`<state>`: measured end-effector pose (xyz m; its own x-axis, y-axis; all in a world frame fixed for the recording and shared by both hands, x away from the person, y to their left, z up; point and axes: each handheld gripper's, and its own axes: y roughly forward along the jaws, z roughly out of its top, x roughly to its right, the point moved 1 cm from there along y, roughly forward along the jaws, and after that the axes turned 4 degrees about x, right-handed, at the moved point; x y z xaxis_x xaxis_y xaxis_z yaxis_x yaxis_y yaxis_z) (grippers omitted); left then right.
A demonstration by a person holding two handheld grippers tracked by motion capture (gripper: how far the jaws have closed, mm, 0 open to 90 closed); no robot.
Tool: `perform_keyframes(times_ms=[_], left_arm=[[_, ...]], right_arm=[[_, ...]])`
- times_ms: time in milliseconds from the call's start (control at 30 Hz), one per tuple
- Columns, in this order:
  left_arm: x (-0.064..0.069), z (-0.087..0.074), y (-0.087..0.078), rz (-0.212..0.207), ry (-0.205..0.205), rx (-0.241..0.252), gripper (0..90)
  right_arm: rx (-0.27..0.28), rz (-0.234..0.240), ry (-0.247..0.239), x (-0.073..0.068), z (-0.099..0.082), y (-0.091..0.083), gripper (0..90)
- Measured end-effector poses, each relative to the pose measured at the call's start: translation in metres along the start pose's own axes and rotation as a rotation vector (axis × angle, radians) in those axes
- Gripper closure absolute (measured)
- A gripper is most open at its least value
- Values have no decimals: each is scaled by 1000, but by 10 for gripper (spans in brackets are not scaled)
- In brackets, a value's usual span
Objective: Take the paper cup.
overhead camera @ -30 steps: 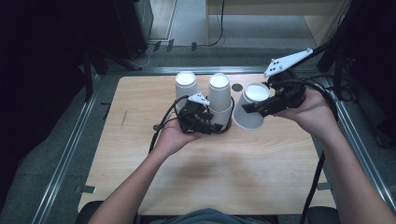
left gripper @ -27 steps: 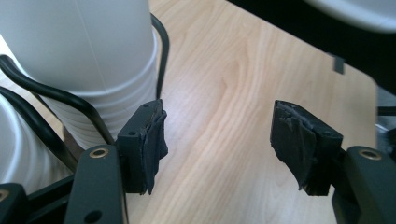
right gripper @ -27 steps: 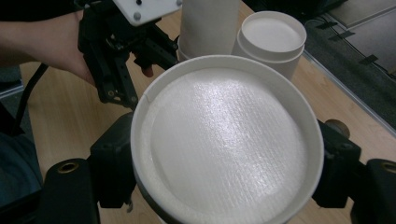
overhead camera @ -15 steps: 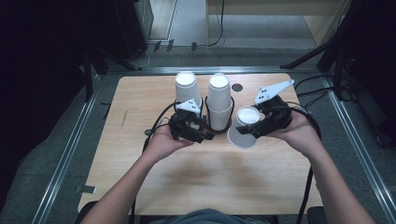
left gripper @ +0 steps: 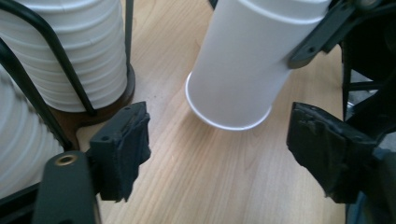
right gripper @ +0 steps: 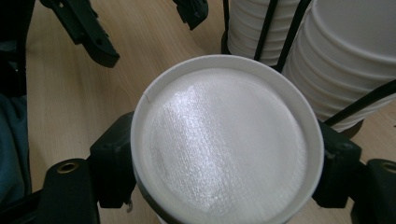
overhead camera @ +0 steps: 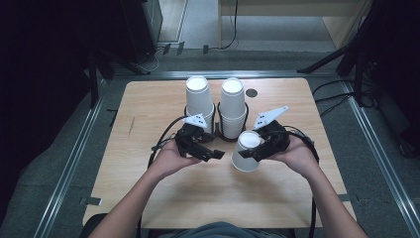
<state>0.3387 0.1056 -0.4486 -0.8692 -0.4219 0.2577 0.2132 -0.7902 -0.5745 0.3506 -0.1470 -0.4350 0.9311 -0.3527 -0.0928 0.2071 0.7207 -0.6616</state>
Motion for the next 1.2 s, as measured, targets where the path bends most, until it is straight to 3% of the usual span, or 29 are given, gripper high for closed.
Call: perform_keyframes(times_ms=[233, 367, 800, 867, 1000, 1200], left_arm=[[1, -11, 0, -35, -10, -12, 96], [-3, -21, -1, -42, -10, -2, 64], [-9, -33, 8, -37, 10, -30, 63], [-10, -35, 13, -46, 0, -47, 26], [-9, -37, 20, -56, 19, -75, 23], [-6, -38, 24, -63, 32, -63, 19]], right_arm=[[-10, 17, -5, -2, -5, 14, 241], [-3, 25, 15, -2, -9, 19, 241], [-2, 59, 14, -4, -11, 35, 240], [3, 66, 8, -6, -10, 37, 240], [23, 75, -7, -8, -6, 40, 240], [78, 106, -26, -15, 4, 40, 240]])
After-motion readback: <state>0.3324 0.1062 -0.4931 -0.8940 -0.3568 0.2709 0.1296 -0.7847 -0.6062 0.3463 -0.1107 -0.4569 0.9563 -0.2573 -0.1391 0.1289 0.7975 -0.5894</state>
